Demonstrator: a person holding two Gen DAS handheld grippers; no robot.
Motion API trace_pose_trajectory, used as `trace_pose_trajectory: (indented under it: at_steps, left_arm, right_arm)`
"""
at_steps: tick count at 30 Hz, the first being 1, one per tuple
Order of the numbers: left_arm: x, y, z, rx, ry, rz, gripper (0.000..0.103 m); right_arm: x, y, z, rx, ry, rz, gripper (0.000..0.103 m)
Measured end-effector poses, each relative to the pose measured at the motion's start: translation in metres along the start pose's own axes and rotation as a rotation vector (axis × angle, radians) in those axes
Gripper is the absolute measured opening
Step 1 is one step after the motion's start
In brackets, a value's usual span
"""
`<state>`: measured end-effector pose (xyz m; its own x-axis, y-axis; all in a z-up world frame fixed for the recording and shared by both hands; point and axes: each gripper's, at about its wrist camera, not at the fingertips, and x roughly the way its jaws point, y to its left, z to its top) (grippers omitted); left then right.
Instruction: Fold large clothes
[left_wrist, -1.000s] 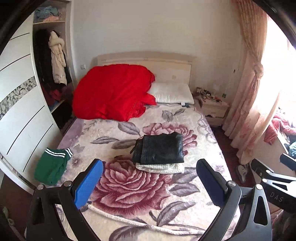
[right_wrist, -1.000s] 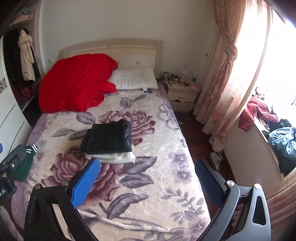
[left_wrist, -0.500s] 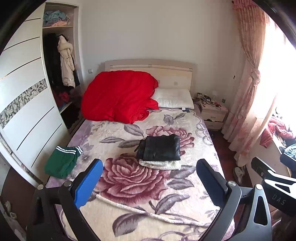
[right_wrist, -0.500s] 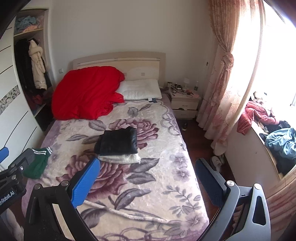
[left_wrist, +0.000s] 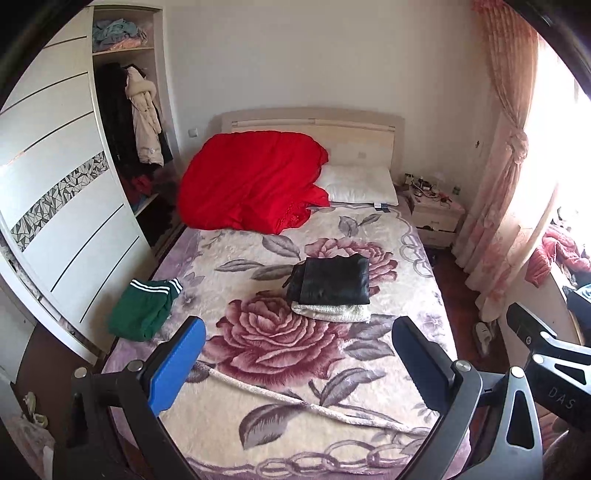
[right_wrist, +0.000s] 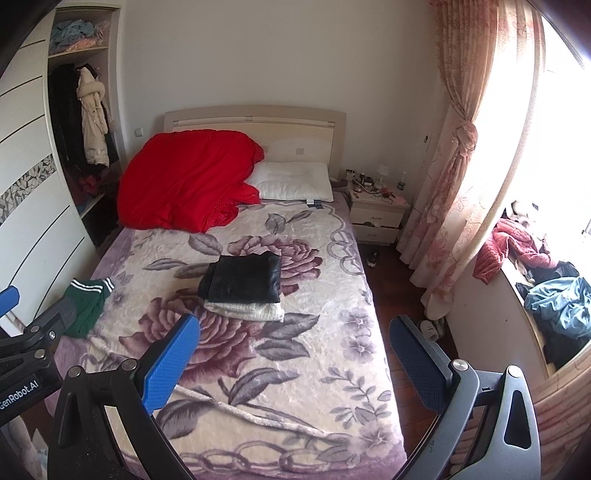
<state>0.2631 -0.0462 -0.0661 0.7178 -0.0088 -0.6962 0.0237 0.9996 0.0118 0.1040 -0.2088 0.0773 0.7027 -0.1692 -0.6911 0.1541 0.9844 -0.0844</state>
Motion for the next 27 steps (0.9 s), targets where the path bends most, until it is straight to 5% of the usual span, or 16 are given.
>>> trace_pose_trajectory:
  at_steps: [27]
  left_arm:
    - [-0.020, 0.004, -0.001, -0.006, -0.051, 0.026, 0.103]
  right_arm:
    - [-0.013, 0.001, 0.008, -0.009, -0.013, 0.022, 0.103]
